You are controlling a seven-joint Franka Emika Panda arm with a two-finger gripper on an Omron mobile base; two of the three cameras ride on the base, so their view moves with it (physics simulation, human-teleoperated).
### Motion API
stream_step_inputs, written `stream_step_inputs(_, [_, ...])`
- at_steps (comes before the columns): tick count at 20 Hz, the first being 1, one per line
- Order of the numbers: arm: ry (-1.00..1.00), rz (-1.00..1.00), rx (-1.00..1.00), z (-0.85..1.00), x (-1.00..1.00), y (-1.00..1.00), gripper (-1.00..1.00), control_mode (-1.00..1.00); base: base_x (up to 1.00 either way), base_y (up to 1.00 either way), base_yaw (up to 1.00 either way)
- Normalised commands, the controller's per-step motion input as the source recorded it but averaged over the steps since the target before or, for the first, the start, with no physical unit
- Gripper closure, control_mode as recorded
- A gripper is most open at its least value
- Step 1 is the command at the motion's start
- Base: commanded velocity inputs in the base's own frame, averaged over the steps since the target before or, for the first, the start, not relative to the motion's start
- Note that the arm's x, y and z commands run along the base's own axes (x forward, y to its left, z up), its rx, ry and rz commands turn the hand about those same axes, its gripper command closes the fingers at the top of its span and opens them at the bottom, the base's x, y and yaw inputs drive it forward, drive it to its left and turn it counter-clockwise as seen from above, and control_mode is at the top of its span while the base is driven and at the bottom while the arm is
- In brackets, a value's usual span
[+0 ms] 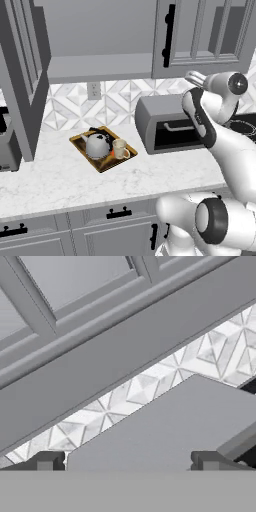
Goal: Pick the kettle from the counter and place it on the tray. Then pick the mug from the cabinet and place it on the tray. Then close the cabinet doors.
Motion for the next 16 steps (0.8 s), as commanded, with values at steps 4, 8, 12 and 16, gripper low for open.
stream_step_inputs(4, [0.0,-0.07,-0.08,0.12,-0.73,0.27,-1.0,-1.0,0.0,0.0,0.0])
stream_step_inputs(8, [0.0,0.0,0.0,0.0,-0.08,0.01,-1.0,-1.0,0.0,0.0,0.0])
stream_step_inputs(12, [-0.09,-0.03,-0.22,0.06,-0.54,0.57,-1.0,-1.0,0.0,0.0,0.0])
stream_step_inputs(16, [-0.04,-0.12,-0.3,0.08,-0.59,0.85,-1.0,-1.0,0.0,0.0,0.0])
